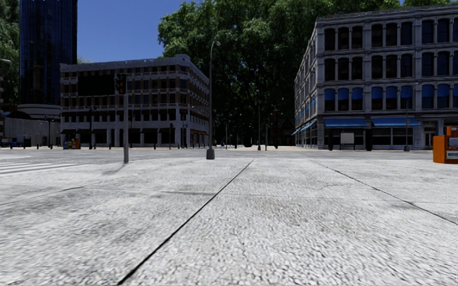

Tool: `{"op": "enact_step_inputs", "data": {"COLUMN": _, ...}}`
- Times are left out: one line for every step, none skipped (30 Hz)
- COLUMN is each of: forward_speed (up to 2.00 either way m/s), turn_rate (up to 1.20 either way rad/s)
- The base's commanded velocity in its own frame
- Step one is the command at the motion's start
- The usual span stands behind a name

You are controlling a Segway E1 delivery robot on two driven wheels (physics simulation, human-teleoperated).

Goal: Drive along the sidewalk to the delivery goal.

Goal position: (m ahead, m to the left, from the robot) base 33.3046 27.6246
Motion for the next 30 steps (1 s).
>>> {"op": "enact_step_inputs", "data": {"forward_speed": 2.0, "turn_rate": 0.0}}
{"op": "enact_step_inputs", "data": {"forward_speed": 2.0, "turn_rate": 0.0}}
{"op": "enact_step_inputs", "data": {"forward_speed": 2.0, "turn_rate": 0.0}}
{"op": "enact_step_inputs", "data": {"forward_speed": 2.0, "turn_rate": 0.0}}
{"op": "enact_step_inputs", "data": {"forward_speed": 2.0, "turn_rate": 0.0}}
{"op": "enact_step_inputs", "data": {"forward_speed": 2.0, "turn_rate": 0.0}}
{"op": "enact_step_inputs", "data": {"forward_speed": 2.0, "turn_rate": 0.0}}
{"op": "enact_step_inputs", "data": {"forward_speed": 2.0, "turn_rate": 0.0}}
{"op": "enact_step_inputs", "data": {"forward_speed": 2.0, "turn_rate": 0.0}}
{"op": "enact_step_inputs", "data": {"forward_speed": 2.0, "turn_rate": 0.0}}
{"op": "enact_step_inputs", "data": {"forward_speed": 2.0, "turn_rate": 0.0}}
{"op": "enact_step_inputs", "data": {"forward_speed": 2.0, "turn_rate": 0.0}}
{"op": "enact_step_inputs", "data": {"forward_speed": 2.0, "turn_rate": 0.0}}
{"op": "enact_step_inputs", "data": {"forward_speed": 1.99, "turn_rate": 0.0}}
{"op": "enact_step_inputs", "data": {"forward_speed": 1.96, "turn_rate": 0.0}}
{"op": "enact_step_inputs", "data": {"forward_speed": 1.95, "turn_rate": 0.0}}
{"op": "enact_step_inputs", "data": {"forward_speed": 1.94, "turn_rate": 0.0}}
{"op": "enact_step_inputs", "data": {"forward_speed": 1.94, "turn_rate": 0.0}}
{"op": "enact_step_inputs", "data": {"forward_speed": 1.94, "turn_rate": 0.0}}
{"op": "enact_step_inputs", "data": {"forward_speed": 1.94, "turn_rate": 0.0}}
{"op": "enact_step_inputs", "data": {"forward_speed": 1.94, "turn_rate": 0.0}}
{"op": "enact_step_inputs", "data": {"forward_speed": 1.94, "turn_rate": 0.0}}
{"op": "enact_step_inputs", "data": {"forward_speed": 1.94, "turn_rate": 0.0}}
{"op": "enact_step_inputs", "data": {"forward_speed": 1.95, "turn_rate": 0.0}}
{"op": "enact_step_inputs", "data": {"forward_speed": 1.95, "turn_rate": 0.0}}
{"op": "enact_step_inputs", "data": {"forward_speed": 1.95, "turn_rate": 0.0}}
{"op": "enact_step_inputs", "data": {"forward_speed": 1.95, "turn_rate": 0.0}}
{"op": "enact_step_inputs", "data": {"forward_speed": 1.95, "turn_rate": 0.0}}
{"op": "enact_step_inputs", "data": {"forward_speed": 1.95, "turn_rate": 0.0}}
{"op": "enact_step_inputs", "data": {"forward_speed": 1.96, "turn_rate": 0.0}}
